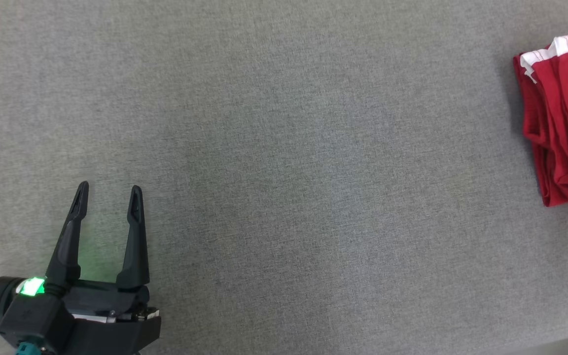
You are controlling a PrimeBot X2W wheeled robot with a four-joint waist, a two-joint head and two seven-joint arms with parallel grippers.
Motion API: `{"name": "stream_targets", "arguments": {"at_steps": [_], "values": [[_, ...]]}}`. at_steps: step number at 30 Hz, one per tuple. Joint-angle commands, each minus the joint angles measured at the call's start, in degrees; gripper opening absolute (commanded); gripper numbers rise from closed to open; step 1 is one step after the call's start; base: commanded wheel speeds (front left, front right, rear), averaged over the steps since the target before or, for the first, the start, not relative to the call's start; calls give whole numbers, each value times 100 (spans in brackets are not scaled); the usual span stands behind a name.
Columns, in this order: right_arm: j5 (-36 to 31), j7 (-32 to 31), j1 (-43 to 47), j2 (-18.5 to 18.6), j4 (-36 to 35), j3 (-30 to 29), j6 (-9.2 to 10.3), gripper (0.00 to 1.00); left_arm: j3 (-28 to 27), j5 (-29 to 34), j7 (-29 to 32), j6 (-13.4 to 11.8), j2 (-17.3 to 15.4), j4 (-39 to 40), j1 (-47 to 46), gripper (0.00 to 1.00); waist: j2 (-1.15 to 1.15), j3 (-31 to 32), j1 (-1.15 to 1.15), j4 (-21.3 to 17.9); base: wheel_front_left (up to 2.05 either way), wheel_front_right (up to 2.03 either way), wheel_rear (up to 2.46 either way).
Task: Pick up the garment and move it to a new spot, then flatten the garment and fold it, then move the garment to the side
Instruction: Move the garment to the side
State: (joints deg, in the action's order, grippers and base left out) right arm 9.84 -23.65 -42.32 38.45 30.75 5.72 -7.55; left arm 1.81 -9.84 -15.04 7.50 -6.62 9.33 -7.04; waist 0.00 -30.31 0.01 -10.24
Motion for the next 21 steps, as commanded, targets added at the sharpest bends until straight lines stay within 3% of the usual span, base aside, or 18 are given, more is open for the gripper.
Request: {"name": "stream_targets", "arguments": {"at_steps": [1,10,15,21], "values": [[-60,70,10,-36,44,-52,16,100,-10,-4,-16,-5,-6,-16,46,100,0,86,-1,41,0,0,0],[35,1044,552,-712,-219,-625,16,100,-125,-42,-16,-6,189,-224,361,100,0,931,-1,168,0,0,0],[231,1450,1334,-1159,-1068,-768,16,100,-193,-166,-16,-6,265,-282,703,100,0,1540,-1,263,0,0,0],[306,1632,2597,-1959,-2223,-953,16,100,-378,-320,-15,-6,348,-339,1169,100,0,2192,-1,358,0,0,0]]}}
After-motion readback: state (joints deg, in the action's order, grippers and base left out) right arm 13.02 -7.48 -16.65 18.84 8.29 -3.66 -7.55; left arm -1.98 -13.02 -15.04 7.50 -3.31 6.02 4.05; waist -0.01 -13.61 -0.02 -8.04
